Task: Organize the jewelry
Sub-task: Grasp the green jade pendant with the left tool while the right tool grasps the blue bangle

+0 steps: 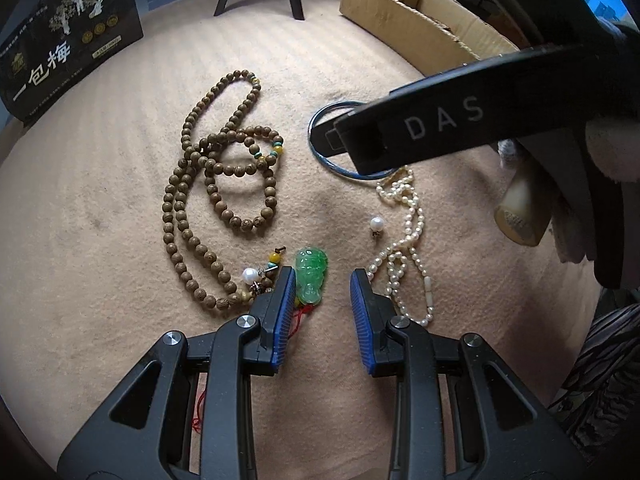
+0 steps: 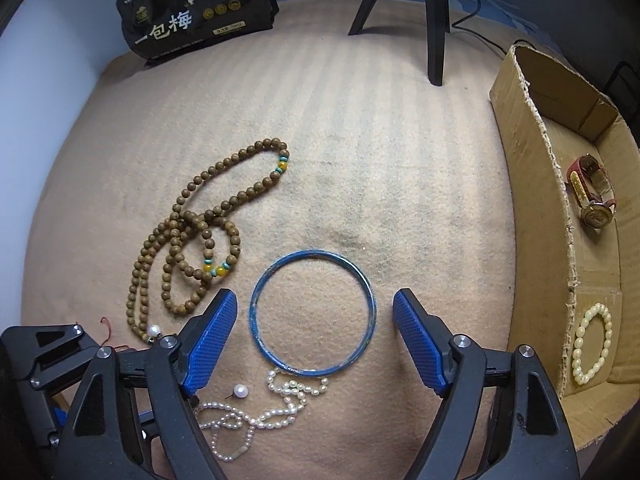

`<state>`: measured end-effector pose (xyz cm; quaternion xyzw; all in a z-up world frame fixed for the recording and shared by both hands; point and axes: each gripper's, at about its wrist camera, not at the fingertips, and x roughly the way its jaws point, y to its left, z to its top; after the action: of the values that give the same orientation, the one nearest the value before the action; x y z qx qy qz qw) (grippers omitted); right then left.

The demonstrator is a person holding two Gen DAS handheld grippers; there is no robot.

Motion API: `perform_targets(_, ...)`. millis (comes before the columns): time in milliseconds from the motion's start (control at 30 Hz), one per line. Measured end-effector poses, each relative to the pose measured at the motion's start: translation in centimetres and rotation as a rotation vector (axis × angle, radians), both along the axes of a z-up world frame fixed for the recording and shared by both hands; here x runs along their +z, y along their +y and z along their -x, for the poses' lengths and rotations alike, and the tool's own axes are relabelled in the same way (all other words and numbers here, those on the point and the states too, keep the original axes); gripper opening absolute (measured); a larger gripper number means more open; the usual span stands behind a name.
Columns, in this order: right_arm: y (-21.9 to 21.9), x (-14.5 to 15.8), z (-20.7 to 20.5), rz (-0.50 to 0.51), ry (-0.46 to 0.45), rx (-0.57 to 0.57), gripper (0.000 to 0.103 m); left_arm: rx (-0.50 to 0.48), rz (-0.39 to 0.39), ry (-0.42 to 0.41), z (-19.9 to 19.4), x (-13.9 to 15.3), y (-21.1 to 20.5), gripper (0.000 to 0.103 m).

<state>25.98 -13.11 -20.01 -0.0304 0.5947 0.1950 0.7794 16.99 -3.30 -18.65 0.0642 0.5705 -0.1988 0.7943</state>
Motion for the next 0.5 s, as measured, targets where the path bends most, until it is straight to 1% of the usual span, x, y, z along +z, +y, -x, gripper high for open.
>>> perform_targets(133,0.2,-0.5,-0.2,0.004,0.007,0.01,0.083,0.007,0.0,0.01,-0.5,-0.5,0.0,0.028)
perform_targets(400,0.6,-1.2,-0.6,0.033,-0.004,0.024,0.083,0.001,-0.015,-0.005,-0.6,-0.9,-0.6,0.028)
perform_targets(467,1.4,-1.4,-0.3,0.061,-0.015,0.041,0.083,0.0,-0.03,-0.016,-0.3,-1.0,-0.7,0.022)
perform_targets(500,1.6,-1.5,-0.2,0.082,-0.021,0.049,0.083,0.001,-0.034,-0.019,0.0,-1.0,-0.8,0.02)
